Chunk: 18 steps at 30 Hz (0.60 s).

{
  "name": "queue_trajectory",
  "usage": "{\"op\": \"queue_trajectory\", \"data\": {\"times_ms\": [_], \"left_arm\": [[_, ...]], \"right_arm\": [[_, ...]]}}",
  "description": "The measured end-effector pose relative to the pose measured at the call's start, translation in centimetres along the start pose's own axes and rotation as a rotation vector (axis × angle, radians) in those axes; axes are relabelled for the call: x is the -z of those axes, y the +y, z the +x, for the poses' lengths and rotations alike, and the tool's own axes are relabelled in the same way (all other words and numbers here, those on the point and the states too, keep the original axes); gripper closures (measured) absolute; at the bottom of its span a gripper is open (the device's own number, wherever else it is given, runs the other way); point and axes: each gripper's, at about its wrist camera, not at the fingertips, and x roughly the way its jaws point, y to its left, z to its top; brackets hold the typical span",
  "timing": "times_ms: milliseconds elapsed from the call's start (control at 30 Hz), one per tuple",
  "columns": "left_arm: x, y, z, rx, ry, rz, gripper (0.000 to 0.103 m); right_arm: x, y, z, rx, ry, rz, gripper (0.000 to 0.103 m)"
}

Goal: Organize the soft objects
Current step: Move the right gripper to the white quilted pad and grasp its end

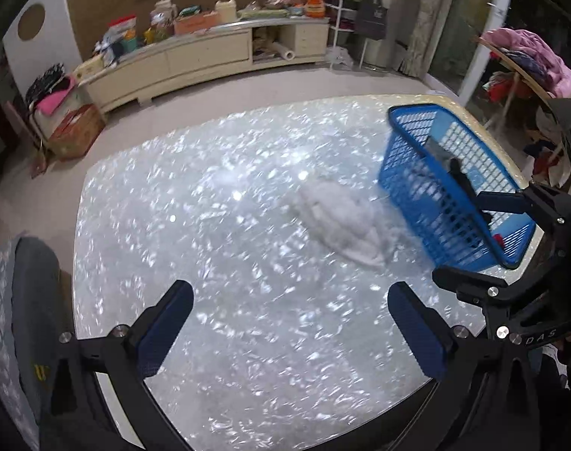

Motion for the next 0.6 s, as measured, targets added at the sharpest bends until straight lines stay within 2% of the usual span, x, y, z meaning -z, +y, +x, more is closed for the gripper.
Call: {"op": "queue_trajectory", "data": {"times_ms": [267, 400, 600], "left_arm": [[1.7, 2.2, 2.7, -0.017, 0.051, -0.043, 0.000], [2.0, 2.6, 3.9, -0.038, 0.060, -0.031, 0.000], [2.3, 3.7, 6.1, -0.015, 0.086, -0.057, 0.000]], "right_arm": [[-1.1, 1.9, 4.3, -0.034, 0.063, -0.024, 0.001], [-1.5, 2.4, 6.3, -0.042, 0.099, -0.027, 0.001], [-1.8, 2.6, 8.9, -0.041, 0.139, -0.022, 0.001]]}}
